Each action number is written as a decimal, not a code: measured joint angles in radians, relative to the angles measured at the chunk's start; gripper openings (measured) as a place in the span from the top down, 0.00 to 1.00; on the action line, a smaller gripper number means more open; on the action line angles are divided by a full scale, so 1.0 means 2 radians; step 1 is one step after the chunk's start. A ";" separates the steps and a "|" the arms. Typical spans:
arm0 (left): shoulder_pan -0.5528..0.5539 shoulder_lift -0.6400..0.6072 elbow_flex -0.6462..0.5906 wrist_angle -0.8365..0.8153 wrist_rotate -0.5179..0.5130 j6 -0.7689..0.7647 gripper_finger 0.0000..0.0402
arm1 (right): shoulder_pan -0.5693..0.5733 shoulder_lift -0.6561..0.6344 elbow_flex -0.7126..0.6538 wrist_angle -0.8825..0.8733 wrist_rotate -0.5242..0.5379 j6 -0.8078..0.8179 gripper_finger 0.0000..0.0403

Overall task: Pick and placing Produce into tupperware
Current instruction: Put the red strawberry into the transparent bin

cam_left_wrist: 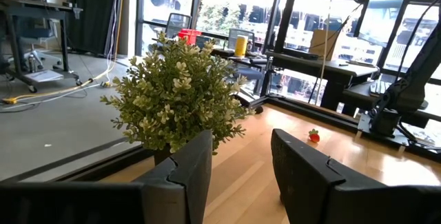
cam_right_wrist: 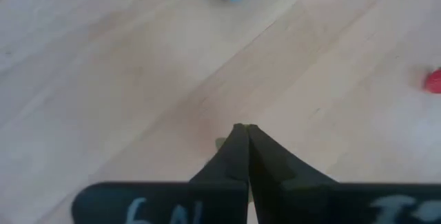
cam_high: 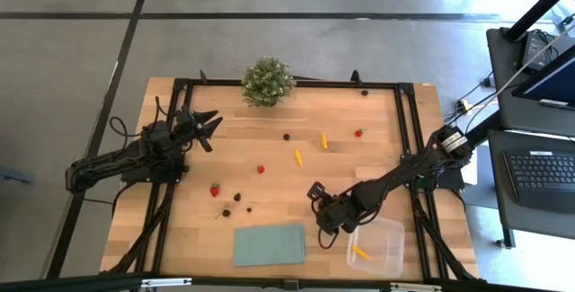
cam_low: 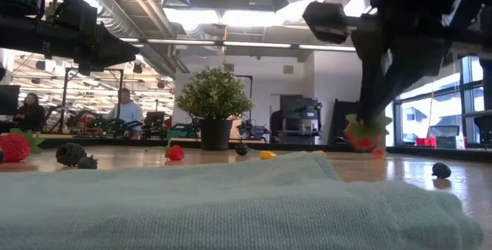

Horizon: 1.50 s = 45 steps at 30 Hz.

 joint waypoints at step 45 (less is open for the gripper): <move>0.000 0.000 0.000 0.000 0.004 0.000 0.64 | 0.154 -0.053 -0.052 -0.131 -0.184 1.214 1.00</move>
